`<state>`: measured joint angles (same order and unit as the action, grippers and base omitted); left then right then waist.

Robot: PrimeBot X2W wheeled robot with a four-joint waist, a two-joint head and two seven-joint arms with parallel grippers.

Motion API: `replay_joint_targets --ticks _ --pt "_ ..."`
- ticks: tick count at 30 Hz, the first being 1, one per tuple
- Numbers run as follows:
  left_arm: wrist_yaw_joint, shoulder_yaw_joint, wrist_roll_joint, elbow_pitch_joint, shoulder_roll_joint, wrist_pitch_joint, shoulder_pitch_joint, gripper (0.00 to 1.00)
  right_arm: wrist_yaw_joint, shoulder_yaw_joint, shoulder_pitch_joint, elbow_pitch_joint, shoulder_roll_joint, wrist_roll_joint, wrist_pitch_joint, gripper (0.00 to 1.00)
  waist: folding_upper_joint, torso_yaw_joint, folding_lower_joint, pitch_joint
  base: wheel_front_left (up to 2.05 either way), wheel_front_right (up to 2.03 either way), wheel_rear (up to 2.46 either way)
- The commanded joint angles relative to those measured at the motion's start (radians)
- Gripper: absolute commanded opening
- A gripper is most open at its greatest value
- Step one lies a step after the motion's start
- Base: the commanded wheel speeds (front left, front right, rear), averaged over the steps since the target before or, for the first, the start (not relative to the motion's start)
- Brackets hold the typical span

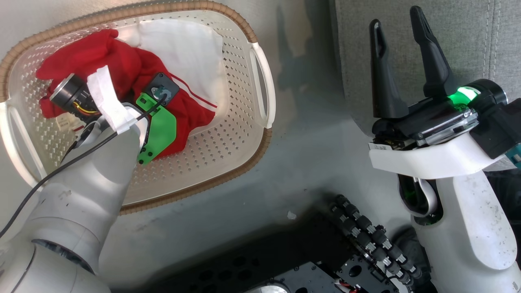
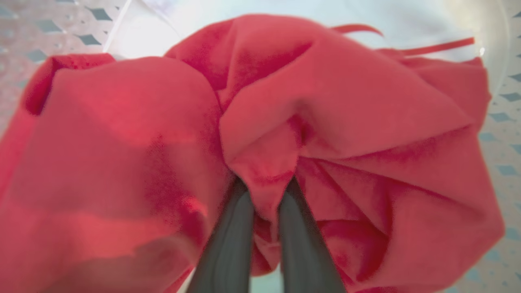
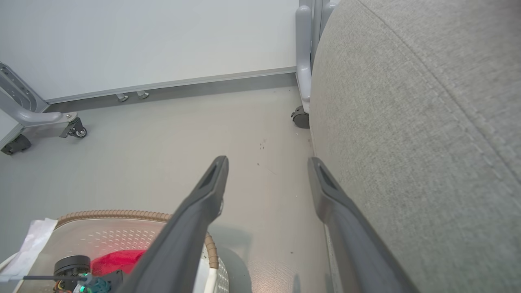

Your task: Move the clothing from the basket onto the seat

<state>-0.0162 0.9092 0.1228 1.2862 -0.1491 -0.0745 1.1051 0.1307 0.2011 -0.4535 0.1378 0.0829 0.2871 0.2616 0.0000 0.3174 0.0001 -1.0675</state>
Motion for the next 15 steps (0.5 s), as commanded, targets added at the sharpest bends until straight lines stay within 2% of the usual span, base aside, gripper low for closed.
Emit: replay_joint_targets --ticks 1,7,15 --pt "-0.004 -0.001 0.012 -0.002 -0.007 0.023 0.009 0.00 0.000 -0.007 -0.003 0.003 0.002 -0.004 0.005 1.00 0.0000 -0.008 -0.0001 0.012 0.00 0.00 0.00" --pt "-0.026 -0.023 0.049 -0.012 0.024 0.134 -0.018 0.00 0.000 -0.016 0.014 0.002 0.015 -0.021 0.005 1.00 0.0000 -0.041 -0.0001 0.078 0.00 0.00 0.00" --pt "-0.046 -0.060 0.122 -0.036 0.076 0.264 -0.070 0.00 0.000 -0.026 0.055 -0.010 0.047 -0.046 0.005 1.00 0.0000 -0.110 -0.0001 0.217 0.00 0.00 0.00"
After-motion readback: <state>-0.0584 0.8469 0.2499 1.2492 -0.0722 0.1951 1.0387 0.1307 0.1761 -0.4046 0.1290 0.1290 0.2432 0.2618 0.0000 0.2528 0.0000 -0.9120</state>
